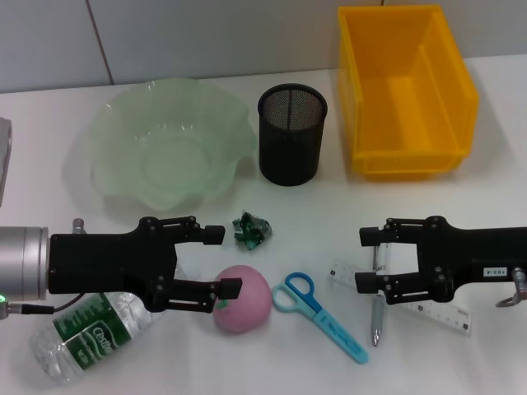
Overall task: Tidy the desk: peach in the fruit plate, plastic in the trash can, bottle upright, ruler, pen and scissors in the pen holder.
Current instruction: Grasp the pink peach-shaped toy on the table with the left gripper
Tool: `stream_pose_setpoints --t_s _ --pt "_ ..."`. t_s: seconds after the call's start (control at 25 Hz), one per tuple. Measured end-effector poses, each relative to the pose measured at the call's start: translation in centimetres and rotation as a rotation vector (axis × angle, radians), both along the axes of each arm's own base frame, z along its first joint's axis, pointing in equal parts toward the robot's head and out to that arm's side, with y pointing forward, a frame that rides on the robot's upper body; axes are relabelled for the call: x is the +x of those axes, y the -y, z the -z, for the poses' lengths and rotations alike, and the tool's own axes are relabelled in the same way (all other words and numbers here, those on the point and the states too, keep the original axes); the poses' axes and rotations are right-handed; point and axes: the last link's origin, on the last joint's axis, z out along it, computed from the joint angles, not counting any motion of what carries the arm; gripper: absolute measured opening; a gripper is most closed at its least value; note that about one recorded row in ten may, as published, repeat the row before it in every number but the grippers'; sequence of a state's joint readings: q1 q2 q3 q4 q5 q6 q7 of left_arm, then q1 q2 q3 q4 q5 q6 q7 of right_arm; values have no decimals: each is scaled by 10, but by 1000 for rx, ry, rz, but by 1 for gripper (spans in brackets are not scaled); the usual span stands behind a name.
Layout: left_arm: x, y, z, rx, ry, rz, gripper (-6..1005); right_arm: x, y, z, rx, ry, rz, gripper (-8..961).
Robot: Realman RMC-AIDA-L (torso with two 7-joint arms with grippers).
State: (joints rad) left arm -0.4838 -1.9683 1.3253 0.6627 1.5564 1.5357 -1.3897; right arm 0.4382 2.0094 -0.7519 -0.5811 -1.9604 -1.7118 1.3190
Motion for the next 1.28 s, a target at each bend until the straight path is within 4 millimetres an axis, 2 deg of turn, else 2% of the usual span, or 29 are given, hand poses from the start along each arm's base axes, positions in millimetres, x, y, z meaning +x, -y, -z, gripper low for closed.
stream_pose_setpoints --t_s 0.68,0.96,1.08,1.2,1.24,1.28 --pt "1 1 0 -6 1 5 838 -1 -2 0 2 2 -1 803" --pt "11 -3 -1 11 -6 54 836 2 -3 -1 13 10 10 802" --pt "20 -6 4 11 -43 109 834 3 -4 -1 14 13 18 802" --pt "30 -9 16 3 -106 169 833 4 -5 -2 20 19 23 802" --pt "37 -12 25 -6 -158 194 833 4 -5 -3 24 23 27 802" --pt "37 -12 25 -6 -158 194 833 4 -5 -3 24 23 27 802"
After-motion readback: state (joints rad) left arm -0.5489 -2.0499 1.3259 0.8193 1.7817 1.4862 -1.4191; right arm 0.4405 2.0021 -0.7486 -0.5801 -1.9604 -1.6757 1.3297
